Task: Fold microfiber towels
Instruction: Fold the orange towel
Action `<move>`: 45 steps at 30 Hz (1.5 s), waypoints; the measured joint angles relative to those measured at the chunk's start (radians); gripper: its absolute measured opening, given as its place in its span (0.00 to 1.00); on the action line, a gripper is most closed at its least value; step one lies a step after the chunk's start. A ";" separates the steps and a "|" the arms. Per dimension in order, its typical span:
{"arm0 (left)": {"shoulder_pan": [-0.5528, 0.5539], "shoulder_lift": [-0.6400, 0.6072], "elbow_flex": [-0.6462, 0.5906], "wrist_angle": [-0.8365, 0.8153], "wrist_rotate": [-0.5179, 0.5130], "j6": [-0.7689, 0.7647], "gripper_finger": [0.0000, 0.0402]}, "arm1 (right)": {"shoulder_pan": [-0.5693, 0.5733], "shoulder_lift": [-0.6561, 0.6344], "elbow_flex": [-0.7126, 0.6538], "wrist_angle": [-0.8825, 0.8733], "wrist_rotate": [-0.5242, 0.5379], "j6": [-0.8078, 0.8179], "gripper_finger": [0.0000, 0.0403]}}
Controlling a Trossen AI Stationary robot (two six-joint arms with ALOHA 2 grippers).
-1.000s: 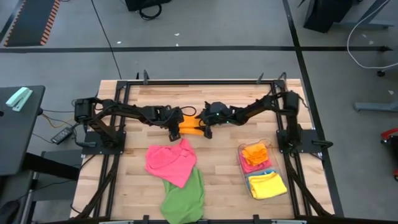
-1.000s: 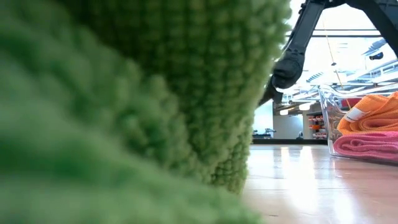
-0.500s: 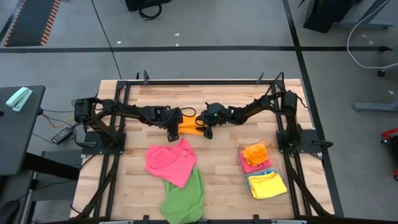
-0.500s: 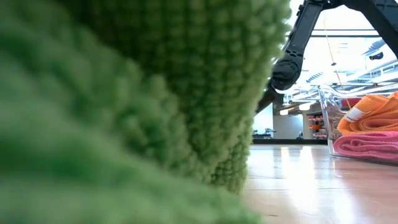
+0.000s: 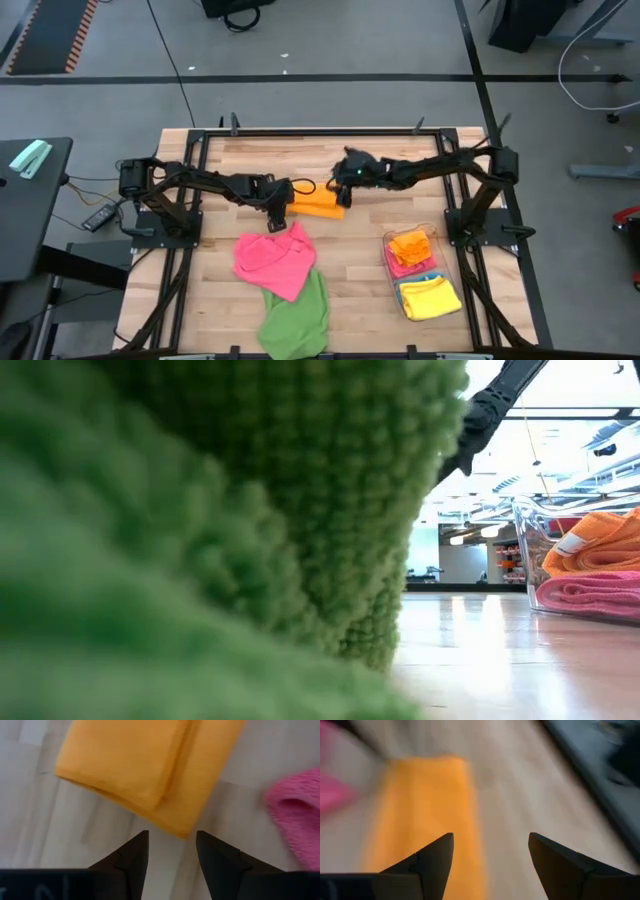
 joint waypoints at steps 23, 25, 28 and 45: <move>0.050 0.118 0.002 0.268 -0.087 0.121 0.40 | 0.016 0.077 0.003 -0.284 0.012 0.036 0.66; 0.069 0.120 0.000 0.304 -0.123 0.126 0.40 | 0.051 0.077 0.003 -0.286 0.011 0.054 0.66; 0.095 0.120 0.000 0.353 -0.152 0.156 0.38 | 0.107 0.077 0.002 -0.286 0.000 0.095 0.66; 0.061 0.058 0.000 0.208 -0.146 0.162 0.31 | 0.292 0.020 0.001 -0.160 0.091 -0.085 0.66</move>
